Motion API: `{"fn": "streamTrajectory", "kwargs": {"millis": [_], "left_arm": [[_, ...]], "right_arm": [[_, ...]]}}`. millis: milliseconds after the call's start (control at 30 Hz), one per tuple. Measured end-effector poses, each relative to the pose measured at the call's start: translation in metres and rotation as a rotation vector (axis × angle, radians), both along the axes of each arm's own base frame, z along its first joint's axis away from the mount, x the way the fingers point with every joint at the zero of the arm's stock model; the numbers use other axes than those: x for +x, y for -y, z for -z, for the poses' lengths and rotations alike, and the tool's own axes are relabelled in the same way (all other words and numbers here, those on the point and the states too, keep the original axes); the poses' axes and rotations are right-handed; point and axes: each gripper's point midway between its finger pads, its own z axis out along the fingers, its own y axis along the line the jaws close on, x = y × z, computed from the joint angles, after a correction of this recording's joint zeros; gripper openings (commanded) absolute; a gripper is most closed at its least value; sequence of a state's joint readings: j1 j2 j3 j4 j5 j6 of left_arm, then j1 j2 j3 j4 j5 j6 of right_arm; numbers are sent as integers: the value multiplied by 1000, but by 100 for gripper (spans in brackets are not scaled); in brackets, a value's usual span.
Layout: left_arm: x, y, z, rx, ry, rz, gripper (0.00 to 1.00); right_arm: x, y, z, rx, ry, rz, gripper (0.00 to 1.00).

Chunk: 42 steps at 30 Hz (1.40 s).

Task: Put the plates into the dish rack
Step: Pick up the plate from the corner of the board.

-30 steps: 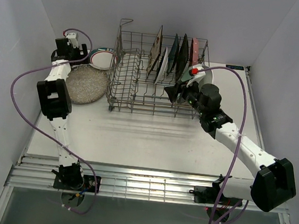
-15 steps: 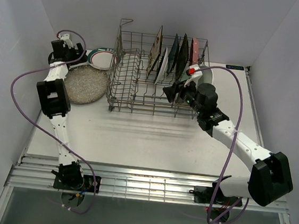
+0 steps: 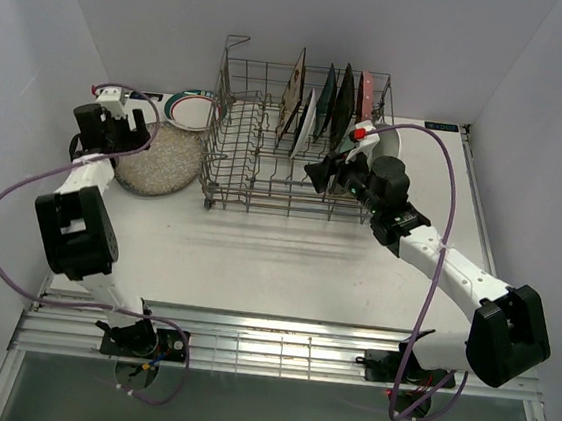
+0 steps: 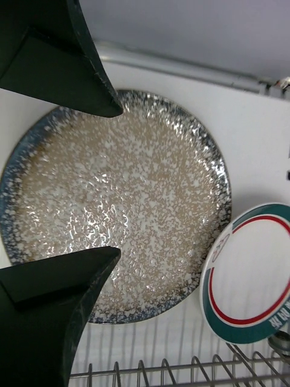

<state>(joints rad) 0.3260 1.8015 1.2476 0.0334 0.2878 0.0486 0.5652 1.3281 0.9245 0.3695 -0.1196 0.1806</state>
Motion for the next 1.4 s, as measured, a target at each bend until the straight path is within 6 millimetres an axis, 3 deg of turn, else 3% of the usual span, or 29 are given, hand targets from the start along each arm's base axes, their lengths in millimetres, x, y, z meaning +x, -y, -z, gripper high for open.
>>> {"fn": "streamTrajectory", "kwargs": {"millis": [133, 200, 400, 567, 667, 933, 1400], "left_arm": [[-34, -5, -48, 99, 113, -26, 98], [-50, -6, -53, 122, 130, -36, 98], [-93, -36, -8, 37, 26, -109, 98], [-111, -57, 26, -170, -52, -154, 98], [-115, -58, 38, -275, -75, -163, 98], [-106, -37, 60, -494, -113, -142, 98], [-105, -42, 81, -636, -121, -307, 96]], "right_arm": [[-2, 1, -5, 6, 11, 0, 64], [-3, 2, -7, 9, 15, -1, 64], [-6, 1, -8, 12, 17, -15, 64], [-12, 2, -8, 17, 19, -26, 64], [-16, 3, -6, 19, 18, -38, 64], [-23, 6, -14, 35, 44, -41, 64], [-33, 14, -18, 52, 72, -36, 65]]}}
